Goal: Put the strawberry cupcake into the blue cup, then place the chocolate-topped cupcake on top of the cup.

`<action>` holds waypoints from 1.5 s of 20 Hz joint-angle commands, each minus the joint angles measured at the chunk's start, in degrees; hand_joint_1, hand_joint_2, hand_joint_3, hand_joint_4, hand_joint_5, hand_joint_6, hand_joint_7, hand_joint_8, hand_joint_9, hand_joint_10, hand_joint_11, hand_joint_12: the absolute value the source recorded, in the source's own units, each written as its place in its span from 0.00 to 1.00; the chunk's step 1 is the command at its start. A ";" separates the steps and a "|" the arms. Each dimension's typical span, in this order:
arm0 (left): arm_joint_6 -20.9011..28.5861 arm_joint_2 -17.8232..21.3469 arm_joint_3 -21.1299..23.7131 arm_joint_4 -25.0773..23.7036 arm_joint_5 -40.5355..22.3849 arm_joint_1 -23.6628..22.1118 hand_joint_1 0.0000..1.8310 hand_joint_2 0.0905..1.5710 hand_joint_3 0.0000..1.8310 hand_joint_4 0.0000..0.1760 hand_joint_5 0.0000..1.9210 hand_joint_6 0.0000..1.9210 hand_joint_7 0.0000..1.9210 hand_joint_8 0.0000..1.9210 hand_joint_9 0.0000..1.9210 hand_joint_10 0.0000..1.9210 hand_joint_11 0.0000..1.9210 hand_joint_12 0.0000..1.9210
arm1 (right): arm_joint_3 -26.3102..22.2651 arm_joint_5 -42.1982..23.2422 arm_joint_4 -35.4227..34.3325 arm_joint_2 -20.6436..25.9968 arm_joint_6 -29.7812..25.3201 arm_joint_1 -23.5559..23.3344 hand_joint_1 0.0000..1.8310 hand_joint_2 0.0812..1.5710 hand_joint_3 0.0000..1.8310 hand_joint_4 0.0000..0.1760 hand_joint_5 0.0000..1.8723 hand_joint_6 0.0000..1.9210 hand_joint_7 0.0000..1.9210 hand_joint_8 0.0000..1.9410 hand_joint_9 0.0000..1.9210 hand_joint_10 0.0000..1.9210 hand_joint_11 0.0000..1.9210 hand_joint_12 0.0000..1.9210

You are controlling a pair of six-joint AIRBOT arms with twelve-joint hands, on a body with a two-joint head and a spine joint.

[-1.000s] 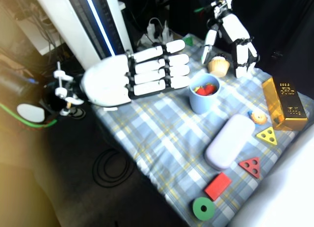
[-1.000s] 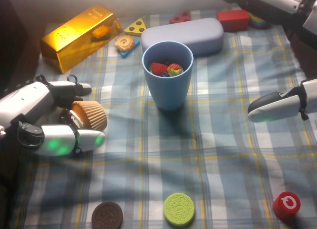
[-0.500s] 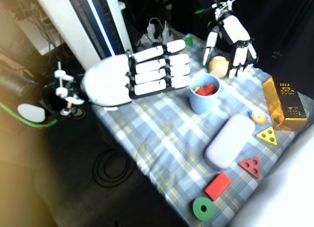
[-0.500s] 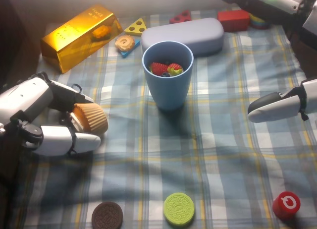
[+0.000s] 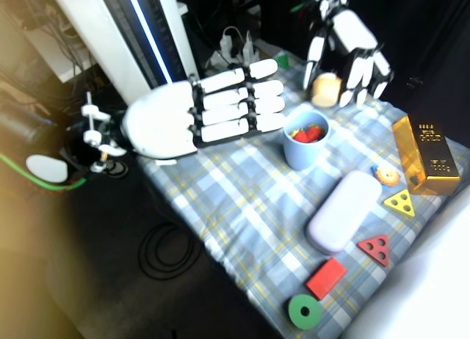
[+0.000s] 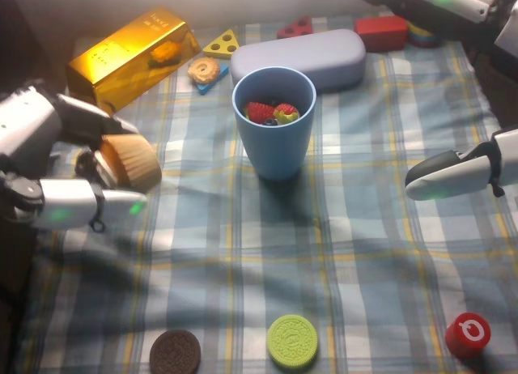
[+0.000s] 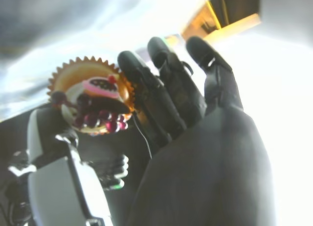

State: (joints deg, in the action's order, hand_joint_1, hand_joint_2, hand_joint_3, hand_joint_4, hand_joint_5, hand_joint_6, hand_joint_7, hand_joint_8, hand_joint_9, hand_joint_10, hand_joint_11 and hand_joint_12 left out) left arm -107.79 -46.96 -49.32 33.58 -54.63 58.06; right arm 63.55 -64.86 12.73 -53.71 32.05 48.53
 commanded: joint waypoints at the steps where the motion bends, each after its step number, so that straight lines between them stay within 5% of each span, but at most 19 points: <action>1: 0.40 0.40 0.01 -1.85 -7.58 -0.93 0.53 0.57 0.00 0.15 0.53 0.00 0.52 0.00 0.35 0.00 0.00 0.60 | 0.09 -6.81 -1.98 0.00 -0.39 -0.30 0.29 0.46 0.00 0.48 0.00 0.00 0.00 0.00 0.00 0.00 0.00 0.05; 3: 0.39 0.70 0.01 -2.46 -8.63 -2.02 0.53 0.57 0.00 0.18 0.53 0.00 0.53 0.00 0.36 0.00 0.00 0.57 | 0.12 -6.81 -1.98 0.02 -0.39 -0.30 0.29 0.46 0.00 0.48 0.00 0.00 0.00 0.00 0.00 0.00 0.00 0.05; 4: 0.39 0.70 -0.03 -3.05 -9.10 -2.73 0.52 0.58 0.00 0.09 0.52 0.00 0.52 0.00 0.36 0.00 0.02 0.56 | 0.12 -6.81 -1.99 0.04 -0.39 -0.30 0.29 0.46 0.00 0.48 0.00 0.00 0.00 0.00 0.00 0.00 0.00 0.05; 6: 0.38 0.46 -0.24 -4.32 -9.44 -4.31 0.52 0.58 0.00 0.19 0.52 0.00 0.53 0.00 0.35 0.00 0.02 0.57 | 0.11 -6.81 -1.99 0.06 -0.39 -0.31 0.29 0.46 0.00 0.48 0.00 0.00 0.00 0.00 0.00 0.00 0.00 0.05; 9: 0.38 -0.55 -1.16 -5.61 -9.39 -6.38 0.53 0.57 0.00 0.10 0.52 0.00 0.55 0.00 0.37 0.00 0.02 0.58 | 0.09 -6.81 -1.99 0.15 -0.39 -0.31 0.29 0.46 0.00 0.48 0.00 0.00 0.00 0.00 0.00 0.00 0.00 0.05; 10: 0.37 -1.58 -2.37 -6.69 -8.54 -8.68 0.54 0.58 0.00 0.00 0.51 0.00 0.55 0.00 0.39 0.01 0.00 0.63 | 0.03 -6.82 -1.99 0.35 -0.39 -0.31 0.29 0.46 0.00 0.48 0.00 0.00 0.00 0.00 0.00 0.00 0.00 0.05; 11: 0.37 -1.78 -2.57 -6.89 -8.41 -9.19 0.54 0.58 0.00 0.00 0.51 0.00 0.55 0.00 0.39 0.01 0.00 0.63 | 0.02 -6.82 -1.99 0.35 -0.39 -0.31 0.29 0.46 0.00 0.48 0.00 0.00 0.00 0.00 0.00 0.00 0.00 0.05; 12: 0.37 -2.07 -2.89 -7.42 -8.24 -9.99 0.55 0.58 0.00 0.00 0.52 0.00 0.52 0.00 0.41 0.01 0.01 0.73 | 0.01 -6.83 -1.99 0.37 -0.39 -0.31 0.29 0.46 0.00 0.48 0.00 0.00 0.00 0.00 0.00 0.00 0.00 0.05; 15: 0.36 -2.97 -3.69 -8.91 -7.68 -12.30 0.56 0.57 0.00 0.23 0.52 0.00 0.49 0.00 0.38 0.00 0.00 0.74 | -0.04 -6.83 -1.99 0.46 -0.39 -0.31 0.29 0.46 0.00 0.48 0.00 0.00 0.00 0.00 0.00 0.00 0.00 0.05; 16: 0.36 -3.42 -4.13 -9.48 -7.24 -13.16 0.56 0.57 0.00 0.23 0.52 0.00 0.49 0.00 0.38 0.00 0.00 0.74 | -0.05 -6.83 -1.99 0.49 -0.39 -0.31 0.29 0.46 0.00 0.48 0.00 0.00 0.00 0.00 0.00 0.00 0.00 0.05; 17: 0.36 -3.85 -4.54 -10.05 -6.65 -14.09 0.58 0.56 0.00 0.04 0.53 0.00 0.49 0.00 0.39 0.00 0.03 0.68 | -0.05 -6.83 -1.99 0.50 -0.39 -0.31 0.29 0.46 0.00 0.48 0.00 0.00 0.00 0.00 0.00 0.00 0.00 0.05; 19: 0.36 -5.12 -5.62 -11.43 -5.12 -15.97 0.61 0.56 0.00 0.00 0.52 0.00 0.45 0.00 0.38 0.00 0.13 0.57 | -0.09 -6.85 -1.98 0.63 -0.39 -0.31 0.29 0.46 0.00 0.48 0.00 0.00 0.00 0.00 0.00 0.00 0.00 0.05; 22: 0.36 -7.55 -7.43 -12.78 -3.39 -18.36 0.66 0.55 0.00 0.00 0.53 0.00 0.53 0.01 0.38 0.00 0.04 0.59 | -0.23 -6.86 -1.98 0.92 -0.39 -0.31 0.29 0.46 0.00 0.48 0.00 0.00 0.00 0.00 0.00 0.00 0.00 0.05; 26: 0.37 -11.30 -9.90 -13.77 -1.28 -21.16 0.57 0.59 0.01 0.00 0.51 0.00 0.43 0.00 0.35 0.00 0.01 0.63 | -0.33 -6.88 -1.97 1.18 -0.39 -0.31 0.29 0.46 0.00 0.48 0.00 0.00 0.00 0.00 0.00 0.00 0.00 0.05; 27: 0.39 -11.81 -10.22 -13.77 -1.05 -21.30 0.60 0.65 0.00 0.27 0.57 0.38 0.43 0.00 0.35 0.00 0.01 0.68 | -0.32 -6.87 -1.95 1.18 -0.39 -0.31 0.29 0.46 0.00 0.48 0.00 0.00 0.00 0.00 0.00 0.00 0.00 0.05; 28: 0.43 -12.40 -10.50 -13.77 -0.99 -21.50 0.65 0.62 0.00 0.03 0.49 0.15 0.41 0.00 0.33 0.01 0.01 0.67 | -0.31 -6.87 -1.94 1.18 -0.38 -0.31 0.29 0.46 0.00 0.48 0.00 0.00 0.00 0.00 0.00 0.00 0.00 0.05; 29: 0.43 -12.89 -10.67 -14.04 -0.85 -21.78 0.67 0.61 0.00 0.13 0.50 0.05 0.42 0.00 0.34 0.01 0.02 0.66 | -0.29 -6.87 -1.94 1.16 -0.37 -0.31 0.29 0.46 0.00 0.48 0.00 0.00 0.00 0.00 0.00 0.00 0.00 0.05; 30: 0.42 -13.40 -10.87 -14.53 -0.53 -22.14 0.65 0.62 0.00 0.44 0.47 0.01 0.39 0.00 0.32 0.00 0.00 0.65 | -0.29 -6.87 -1.94 1.15 -0.37 -0.31 0.29 0.46 0.00 0.48 0.00 0.00 0.00 0.00 0.00 0.00 0.00 0.05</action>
State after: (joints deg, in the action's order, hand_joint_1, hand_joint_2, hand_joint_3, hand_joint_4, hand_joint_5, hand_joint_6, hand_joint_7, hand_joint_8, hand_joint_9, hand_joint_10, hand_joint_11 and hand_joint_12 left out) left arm -107.85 -60.51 -60.20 20.71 -48.16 36.91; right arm 63.40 -64.86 12.78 -52.60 32.03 48.75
